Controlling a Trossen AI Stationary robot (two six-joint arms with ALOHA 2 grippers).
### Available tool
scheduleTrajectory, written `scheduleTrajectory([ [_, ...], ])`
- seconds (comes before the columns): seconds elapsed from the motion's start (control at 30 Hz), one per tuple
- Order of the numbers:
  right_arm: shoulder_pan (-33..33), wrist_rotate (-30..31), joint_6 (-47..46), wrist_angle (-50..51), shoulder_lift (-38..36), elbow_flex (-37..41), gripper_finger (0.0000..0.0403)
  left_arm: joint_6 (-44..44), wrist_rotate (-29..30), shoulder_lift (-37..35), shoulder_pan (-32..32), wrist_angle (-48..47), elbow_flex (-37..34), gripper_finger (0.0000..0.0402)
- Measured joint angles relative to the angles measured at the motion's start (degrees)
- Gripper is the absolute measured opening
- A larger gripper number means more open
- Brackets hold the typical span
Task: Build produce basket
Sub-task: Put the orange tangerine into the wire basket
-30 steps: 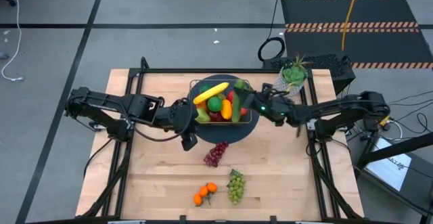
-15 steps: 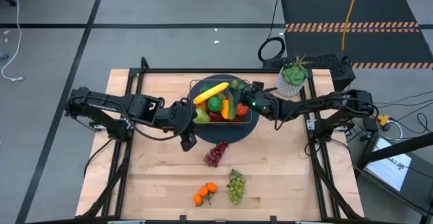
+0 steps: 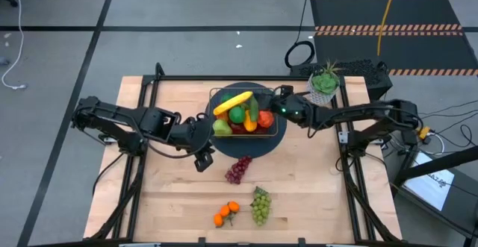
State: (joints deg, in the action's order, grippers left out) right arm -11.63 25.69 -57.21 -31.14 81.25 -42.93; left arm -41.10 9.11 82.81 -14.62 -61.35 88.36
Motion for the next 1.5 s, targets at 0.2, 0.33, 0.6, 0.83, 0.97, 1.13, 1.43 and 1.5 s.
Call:
scheduleTrajectory([
  [0.2,0.70,-2.16,5.67,3.33,-8.33,-0.05,0.0287,-2.39,2.12,0.00,-3.39,-0.44,0.00,0.0122],
  [0.33,1.55,-2.43,9.35,5.14,-14.12,-0.05,0.0284,-5.19,3.69,0.00,-5.82,-0.64,0.00,0.0122],
  [0.6,4.64,-7.83,12.99,11.92,-24.02,-0.05,0.0283,-10.80,7.32,1.73,-14.42,3.64,0.00,0.0122],
  [0.83,10.54,-18.66,7.05,24.65,-30.26,-0.05,0.0283,-12.99,7.92,8.14,-20.11,8.66,0.00,0.0133],
  [0.97,16.82,-21.34,4.99,29.74,-31.65,-0.05,0.0283,-10.21,6.77,14.09,-22.88,15.86,-0.02,0.0173],
  [1.13,23.01,-21.35,5.38,32.73,-31.86,-0.05,0.0283,-9.85,6.11,22.43,-26.33,29.91,0.00,0.0227],
  [1.43,28.20,-21.47,7.86,37.47,-31.84,-0.03,0.0283,-15.65,5.83,35.54,-27.63,32.35,-0.02,0.0239],
  [1.5,29.05,-21.49,7.90,37.91,-31.86,-0.03,0.0283,-16.54,5.73,36.60,-27.35,30.58,-0.02,0.0239],
])
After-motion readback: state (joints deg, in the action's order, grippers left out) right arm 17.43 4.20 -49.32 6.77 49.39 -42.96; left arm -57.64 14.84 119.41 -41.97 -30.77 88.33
